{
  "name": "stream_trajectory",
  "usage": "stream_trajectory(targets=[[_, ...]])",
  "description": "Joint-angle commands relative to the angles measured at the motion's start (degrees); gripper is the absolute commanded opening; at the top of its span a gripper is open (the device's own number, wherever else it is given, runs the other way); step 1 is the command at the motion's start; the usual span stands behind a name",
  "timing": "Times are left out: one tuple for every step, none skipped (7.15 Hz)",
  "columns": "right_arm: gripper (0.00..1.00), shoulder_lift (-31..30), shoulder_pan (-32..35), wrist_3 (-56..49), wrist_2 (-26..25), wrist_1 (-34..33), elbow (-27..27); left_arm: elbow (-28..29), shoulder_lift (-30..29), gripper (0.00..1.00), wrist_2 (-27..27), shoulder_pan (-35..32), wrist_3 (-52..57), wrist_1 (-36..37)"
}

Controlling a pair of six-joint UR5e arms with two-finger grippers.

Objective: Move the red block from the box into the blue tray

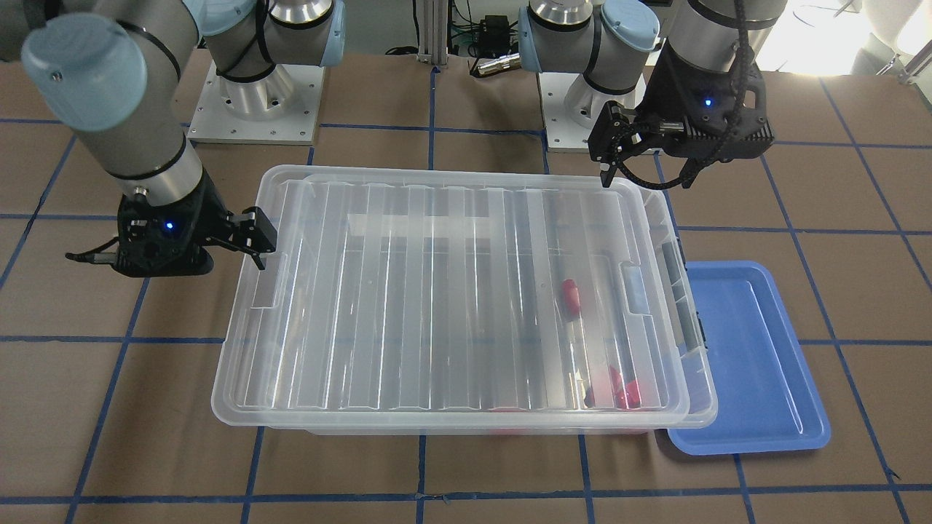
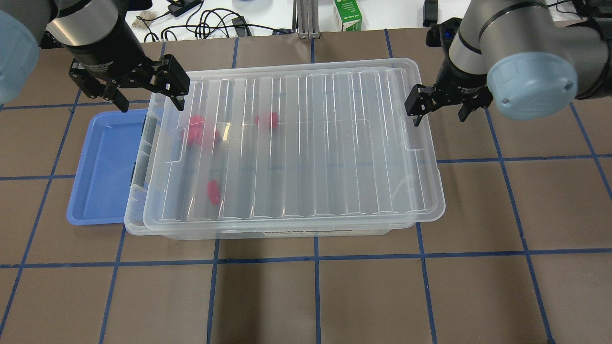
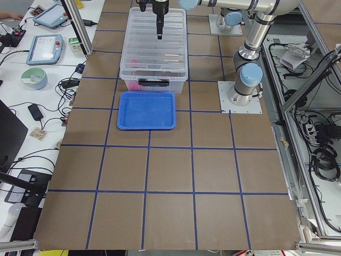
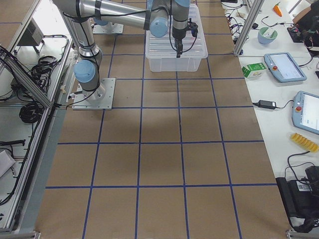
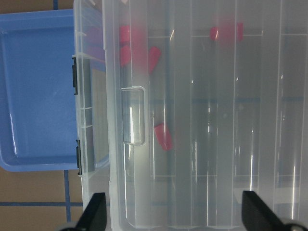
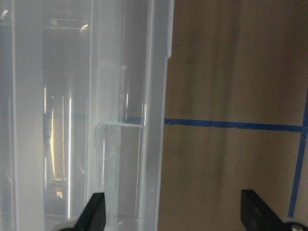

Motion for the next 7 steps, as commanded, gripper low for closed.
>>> stream_trajectory(targets=[[1.00, 1.9, -0.2, -0.2, -0.1, -4.1, 2.1, 0.0, 0.1, 1.00, 0.1, 0.0, 0.0, 0.0], [1.00, 2.0, -0.7, -1.4, -0.7, -4.2, 2.2, 0.1, 0.2, 1.00, 0.1, 0.0, -0.1, 0.0], [1.00, 2.0, -3.1, -3.2, -2.3, -4.5, 2.1, 0.0, 0.1, 1.00, 0.1, 0.0, 0.0, 0.0], [1.00, 1.9, -6.7, -5.0, -2.7, -7.6, 2.7, 0.1, -0.1, 1.00, 0.1, 0.0, 0.0, 0.1], [1.00, 2.0, -9.9, -6.7, -2.7, -8.0, 2.8, 0.0, -0.3, 1.00, 0.1, 0.0, -0.2, 0.1], [1.00, 1.9, -12.4, -9.5, -2.8, -8.0, 2.8, 0.3, -0.4, 1.00, -0.2, 0.0, -0.3, 0.1], [1.00, 1.9, -14.1, -10.1, -2.7, -8.0, 2.8, 0.3, -0.4, 1.00, -0.2, 0.0, -0.3, 0.1]])
